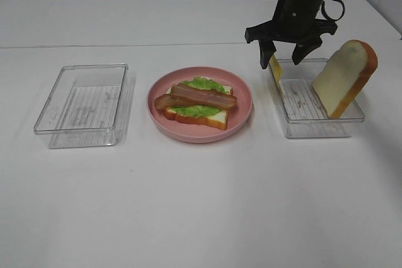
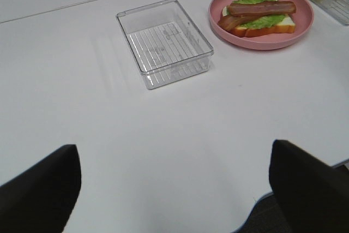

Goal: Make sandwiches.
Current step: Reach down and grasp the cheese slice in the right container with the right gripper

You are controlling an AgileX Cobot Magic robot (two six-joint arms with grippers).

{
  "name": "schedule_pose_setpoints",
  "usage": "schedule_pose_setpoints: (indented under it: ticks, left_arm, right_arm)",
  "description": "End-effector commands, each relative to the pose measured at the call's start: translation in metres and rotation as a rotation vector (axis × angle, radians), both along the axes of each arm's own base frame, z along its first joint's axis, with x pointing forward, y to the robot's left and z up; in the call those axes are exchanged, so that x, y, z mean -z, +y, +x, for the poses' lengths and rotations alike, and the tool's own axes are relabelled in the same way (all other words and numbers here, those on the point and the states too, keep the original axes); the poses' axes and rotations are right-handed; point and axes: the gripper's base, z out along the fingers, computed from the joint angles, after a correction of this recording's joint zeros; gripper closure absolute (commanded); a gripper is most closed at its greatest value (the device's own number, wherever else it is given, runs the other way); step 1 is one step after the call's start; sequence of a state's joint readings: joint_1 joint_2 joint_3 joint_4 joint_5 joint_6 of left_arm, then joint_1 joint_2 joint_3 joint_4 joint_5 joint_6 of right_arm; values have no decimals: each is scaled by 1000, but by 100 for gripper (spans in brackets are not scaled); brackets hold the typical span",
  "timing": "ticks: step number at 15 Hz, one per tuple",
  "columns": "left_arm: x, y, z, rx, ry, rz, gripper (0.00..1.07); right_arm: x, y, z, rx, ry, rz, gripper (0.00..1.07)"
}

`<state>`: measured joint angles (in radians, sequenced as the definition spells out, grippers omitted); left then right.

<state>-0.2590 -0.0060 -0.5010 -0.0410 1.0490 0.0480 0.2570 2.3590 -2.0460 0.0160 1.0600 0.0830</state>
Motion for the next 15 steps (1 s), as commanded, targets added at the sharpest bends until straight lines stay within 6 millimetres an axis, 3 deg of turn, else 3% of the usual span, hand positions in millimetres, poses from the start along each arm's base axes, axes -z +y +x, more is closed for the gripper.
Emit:
schedule_pose_setpoints:
  ticks: [1, 5, 13, 15]
  left_arm:
    - [0, 0, -3, -1, -27, -12, 18]
    - [0, 0, -3, -1, -27, -12, 18]
    - [0, 0, -3, -1, -27, -12, 18]
    - [0, 0, -3, -1, -27, -12, 18]
  right_arm:
    - [4, -1, 4, 6, -22, -9, 53]
    - [4, -1, 5, 6, -31, -7, 60]
    - [13, -1, 6, 6, -18, -15, 61]
    - [13, -2, 6, 5, -20, -17, 67]
